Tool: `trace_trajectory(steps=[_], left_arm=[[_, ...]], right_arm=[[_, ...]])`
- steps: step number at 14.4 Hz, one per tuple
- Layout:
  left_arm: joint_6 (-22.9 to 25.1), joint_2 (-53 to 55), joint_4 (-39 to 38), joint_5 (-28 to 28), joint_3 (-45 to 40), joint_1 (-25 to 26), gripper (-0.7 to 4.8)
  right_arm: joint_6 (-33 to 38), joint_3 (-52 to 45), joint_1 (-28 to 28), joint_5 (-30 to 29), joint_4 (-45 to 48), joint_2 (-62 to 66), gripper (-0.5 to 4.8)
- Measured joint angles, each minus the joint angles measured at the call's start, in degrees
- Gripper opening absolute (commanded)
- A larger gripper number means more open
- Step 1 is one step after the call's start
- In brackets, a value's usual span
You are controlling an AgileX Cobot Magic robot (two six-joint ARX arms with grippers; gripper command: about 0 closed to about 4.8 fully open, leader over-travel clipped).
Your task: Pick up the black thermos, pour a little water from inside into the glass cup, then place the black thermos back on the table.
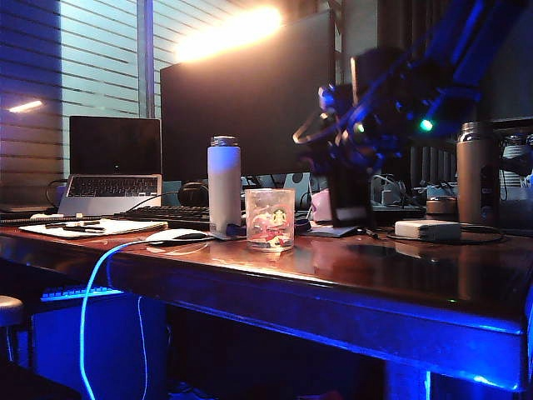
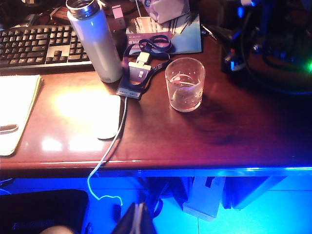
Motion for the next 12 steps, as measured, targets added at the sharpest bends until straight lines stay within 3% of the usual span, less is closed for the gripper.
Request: trace_trajectory(steps=[4,12], left_arm=[[0.0,0.0,0.0,0.0,0.0,0.0,0.21],[0.0,0.0,0.0,0.0,0.0,0.0,0.22]], right_arm=[[-0.2,0.6,0.1,-0.3,-1.3,0.9,0.25],[-9.6,0.5,1.6,-1.4,-2.3,1.7,0.25]])
